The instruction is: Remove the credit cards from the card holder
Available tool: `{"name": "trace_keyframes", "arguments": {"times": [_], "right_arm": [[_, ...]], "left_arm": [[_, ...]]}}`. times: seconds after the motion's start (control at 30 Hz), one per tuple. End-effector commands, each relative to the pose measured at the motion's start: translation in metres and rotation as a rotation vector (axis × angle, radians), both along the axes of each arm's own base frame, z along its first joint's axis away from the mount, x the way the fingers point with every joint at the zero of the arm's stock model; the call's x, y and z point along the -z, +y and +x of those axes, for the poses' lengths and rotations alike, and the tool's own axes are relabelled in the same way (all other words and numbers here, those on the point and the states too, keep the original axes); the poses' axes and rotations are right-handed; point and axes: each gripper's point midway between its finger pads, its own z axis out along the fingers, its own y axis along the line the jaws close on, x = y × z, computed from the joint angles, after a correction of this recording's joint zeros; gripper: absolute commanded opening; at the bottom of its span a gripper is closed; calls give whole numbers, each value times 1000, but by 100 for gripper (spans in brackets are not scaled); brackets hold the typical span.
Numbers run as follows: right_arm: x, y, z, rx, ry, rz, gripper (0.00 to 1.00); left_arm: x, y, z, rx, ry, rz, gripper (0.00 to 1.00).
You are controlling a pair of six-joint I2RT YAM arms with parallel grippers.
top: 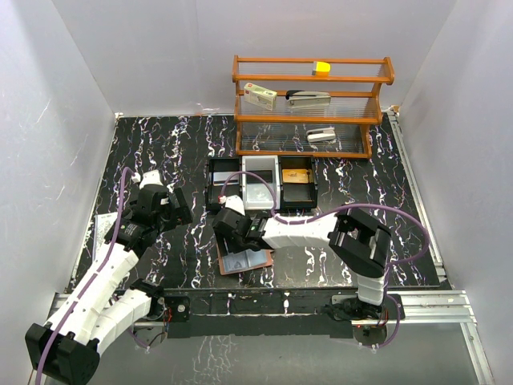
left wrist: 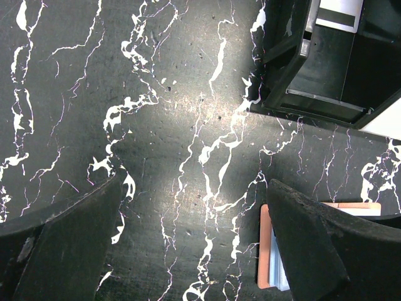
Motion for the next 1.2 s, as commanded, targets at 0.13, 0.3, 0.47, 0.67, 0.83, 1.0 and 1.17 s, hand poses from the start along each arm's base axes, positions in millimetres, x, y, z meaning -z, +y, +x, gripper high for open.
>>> {"name": "trace_keyframes", "arguments": {"times": [0.13, 0.3, 0.47, 0.67, 0.83, 1.0, 1.17], "right_arm": [[22, -22, 4, 75, -15, -139, 64], [21, -25, 5, 95, -60, -186, 63], [17, -27, 6, 119, -93, -210, 64], [15, -14, 0, 94, -64, -140, 56], [4, -12, 1, 100, -69, -81, 47], [-11, -6, -1, 88, -49, 36, 44], [-15, -2, -5, 66, -9, 118, 43]], "left_arm": [[-1, 3, -1, -1, 0, 12, 99], [-1, 3, -1, 0, 0, 11, 99], [-1, 3, -1, 0, -2, 11, 99], [-1, 3, -1, 1, -4, 9, 99], [-2, 2, -1, 4, -6, 5, 99], [-1, -1, -2, 15, -4, -11, 99], [-1, -13, -5, 59, -6, -68, 99]]}}
